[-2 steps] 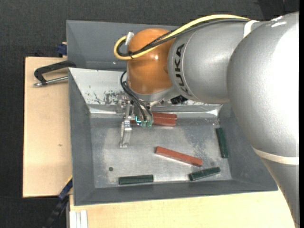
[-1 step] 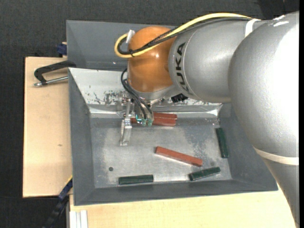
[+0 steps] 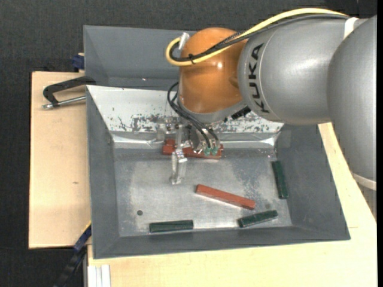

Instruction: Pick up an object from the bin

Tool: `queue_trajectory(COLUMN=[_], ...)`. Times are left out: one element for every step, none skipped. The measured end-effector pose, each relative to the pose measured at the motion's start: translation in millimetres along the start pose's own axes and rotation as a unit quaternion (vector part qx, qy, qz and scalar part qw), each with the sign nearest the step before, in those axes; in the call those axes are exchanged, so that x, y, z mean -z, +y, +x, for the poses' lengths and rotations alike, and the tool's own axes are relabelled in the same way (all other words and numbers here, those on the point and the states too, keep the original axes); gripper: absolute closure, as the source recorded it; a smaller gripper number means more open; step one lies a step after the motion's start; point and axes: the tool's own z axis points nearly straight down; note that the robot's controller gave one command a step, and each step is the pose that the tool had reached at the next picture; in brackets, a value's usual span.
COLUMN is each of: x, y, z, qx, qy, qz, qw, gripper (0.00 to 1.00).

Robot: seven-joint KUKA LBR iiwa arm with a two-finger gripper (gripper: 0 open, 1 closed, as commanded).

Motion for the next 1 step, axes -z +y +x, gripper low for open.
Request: queue_trajectory(x=[16.2], y=[-36.9], z=[-4.1], qx=[0.083], qy=[-0.0101], qz=[0.004], qw=[0.9965], gripper=[0.0])
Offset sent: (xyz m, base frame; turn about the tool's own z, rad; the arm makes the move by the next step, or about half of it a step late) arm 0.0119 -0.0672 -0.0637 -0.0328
